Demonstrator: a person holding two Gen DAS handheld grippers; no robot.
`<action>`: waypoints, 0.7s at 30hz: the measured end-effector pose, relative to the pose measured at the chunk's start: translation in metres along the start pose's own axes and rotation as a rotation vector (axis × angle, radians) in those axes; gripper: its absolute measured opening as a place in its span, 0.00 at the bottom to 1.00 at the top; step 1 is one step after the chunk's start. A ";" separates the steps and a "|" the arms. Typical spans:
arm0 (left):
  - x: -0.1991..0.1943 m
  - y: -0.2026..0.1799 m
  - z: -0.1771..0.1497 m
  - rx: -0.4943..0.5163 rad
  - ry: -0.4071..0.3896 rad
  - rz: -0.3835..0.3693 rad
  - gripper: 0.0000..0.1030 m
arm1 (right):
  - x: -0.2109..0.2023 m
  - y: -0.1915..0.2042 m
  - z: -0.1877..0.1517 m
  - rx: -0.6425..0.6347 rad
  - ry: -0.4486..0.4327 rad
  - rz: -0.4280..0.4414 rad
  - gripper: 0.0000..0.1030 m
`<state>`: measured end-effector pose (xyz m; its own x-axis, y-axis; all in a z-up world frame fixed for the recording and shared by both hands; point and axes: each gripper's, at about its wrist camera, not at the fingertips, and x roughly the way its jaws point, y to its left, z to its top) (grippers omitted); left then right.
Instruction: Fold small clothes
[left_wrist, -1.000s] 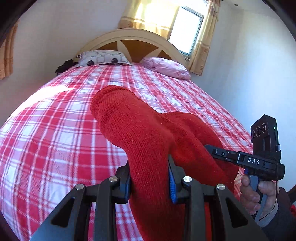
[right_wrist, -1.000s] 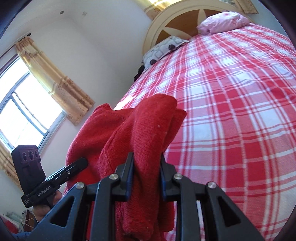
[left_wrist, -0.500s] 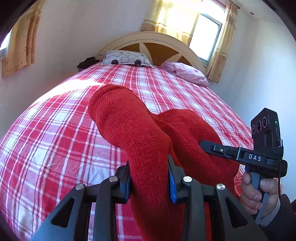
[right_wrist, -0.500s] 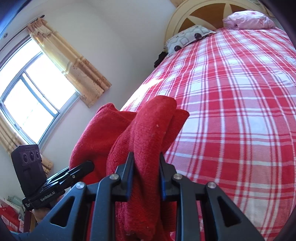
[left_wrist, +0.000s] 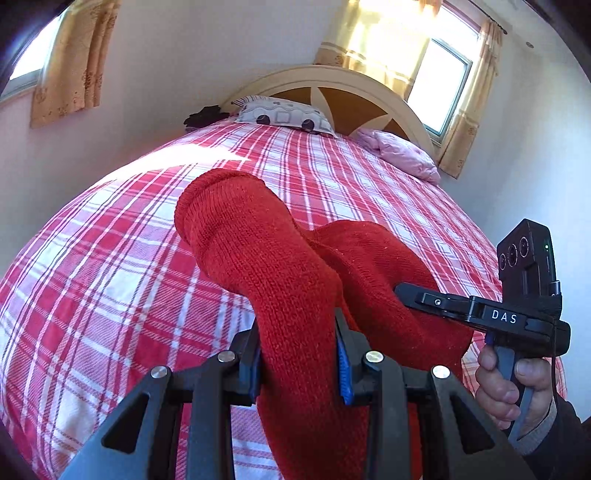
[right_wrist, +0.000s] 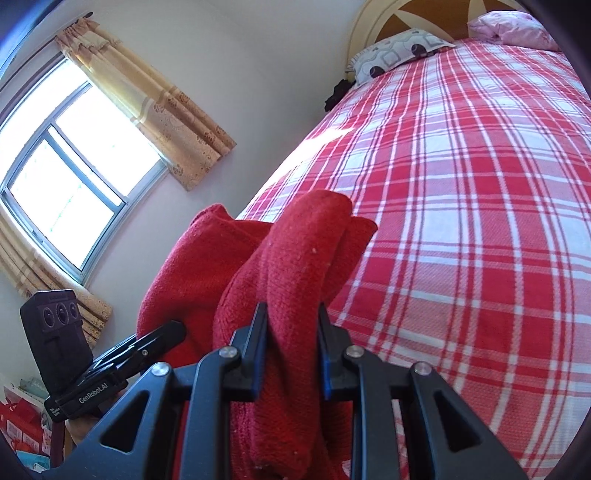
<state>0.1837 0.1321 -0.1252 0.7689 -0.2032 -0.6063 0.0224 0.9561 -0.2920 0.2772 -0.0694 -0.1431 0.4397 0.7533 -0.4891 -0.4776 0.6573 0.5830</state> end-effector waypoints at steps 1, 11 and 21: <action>-0.001 0.005 -0.002 -0.006 0.000 0.005 0.31 | 0.003 0.002 -0.001 -0.001 0.006 0.003 0.25; -0.003 0.035 -0.017 -0.050 0.017 0.036 0.31 | 0.043 0.010 -0.010 -0.014 0.071 0.007 0.25; 0.015 0.058 -0.047 -0.084 0.073 0.085 0.42 | 0.066 -0.018 -0.021 0.042 0.139 -0.019 0.27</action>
<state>0.1662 0.1751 -0.1858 0.7173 -0.1400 -0.6825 -0.0968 0.9500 -0.2967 0.2985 -0.0309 -0.1993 0.3377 0.7387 -0.5834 -0.4369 0.6720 0.5980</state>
